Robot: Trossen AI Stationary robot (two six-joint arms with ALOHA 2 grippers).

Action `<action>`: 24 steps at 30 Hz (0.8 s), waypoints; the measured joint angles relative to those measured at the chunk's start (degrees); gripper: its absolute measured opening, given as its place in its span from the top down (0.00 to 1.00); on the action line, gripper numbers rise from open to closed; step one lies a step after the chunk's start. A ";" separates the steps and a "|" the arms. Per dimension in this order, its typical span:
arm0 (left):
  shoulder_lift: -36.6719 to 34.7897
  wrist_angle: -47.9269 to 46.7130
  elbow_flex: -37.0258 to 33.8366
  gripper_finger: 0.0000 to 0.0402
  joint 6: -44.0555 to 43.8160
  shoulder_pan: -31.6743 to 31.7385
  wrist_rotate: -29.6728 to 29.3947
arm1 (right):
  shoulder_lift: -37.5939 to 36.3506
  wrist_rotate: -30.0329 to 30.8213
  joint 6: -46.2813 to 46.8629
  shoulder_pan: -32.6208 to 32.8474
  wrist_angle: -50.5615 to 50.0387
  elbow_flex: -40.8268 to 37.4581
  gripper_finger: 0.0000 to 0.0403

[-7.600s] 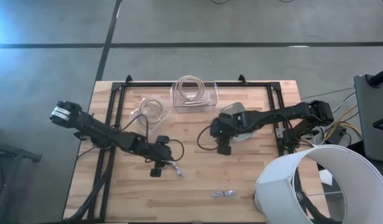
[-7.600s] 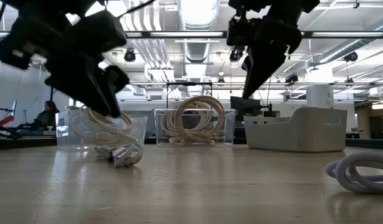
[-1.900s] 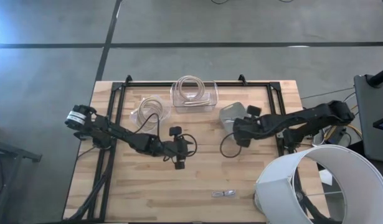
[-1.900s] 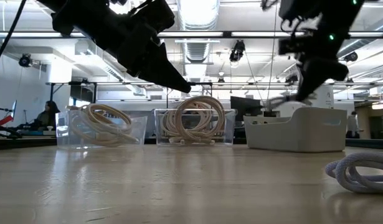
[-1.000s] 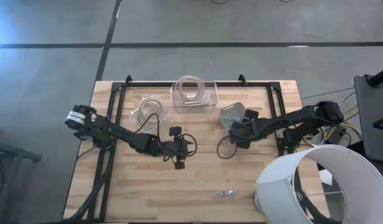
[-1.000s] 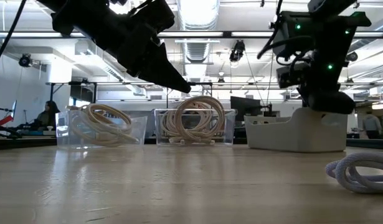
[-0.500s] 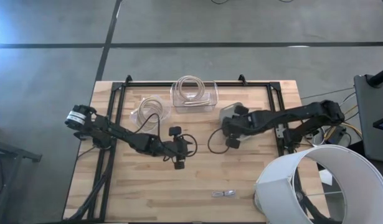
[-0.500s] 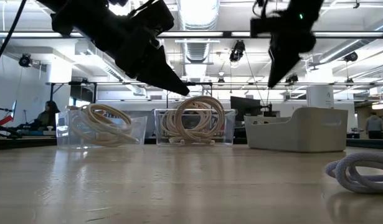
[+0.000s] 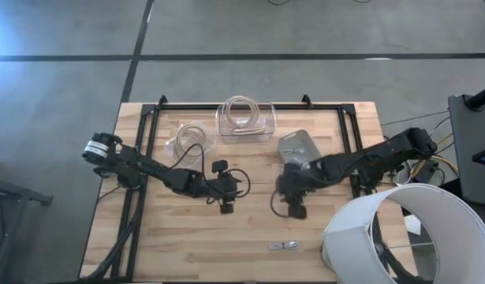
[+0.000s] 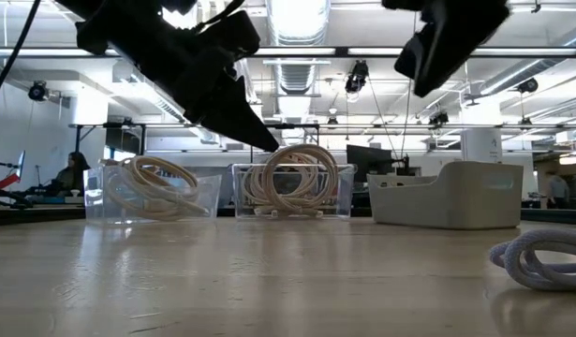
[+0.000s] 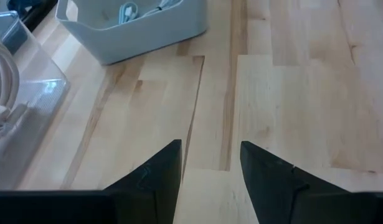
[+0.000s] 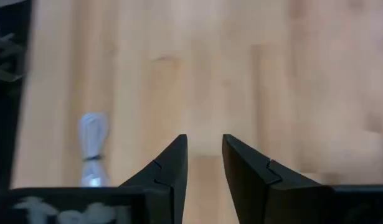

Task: Pick & Place USB Port
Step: Put the purple USB cable into the gray bin

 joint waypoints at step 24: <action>0.00 -1.75 0.00 0.58 3.08 1.47 0.00 | 24.41 -11.29 6.53 13.25 1.55 9.41 0.62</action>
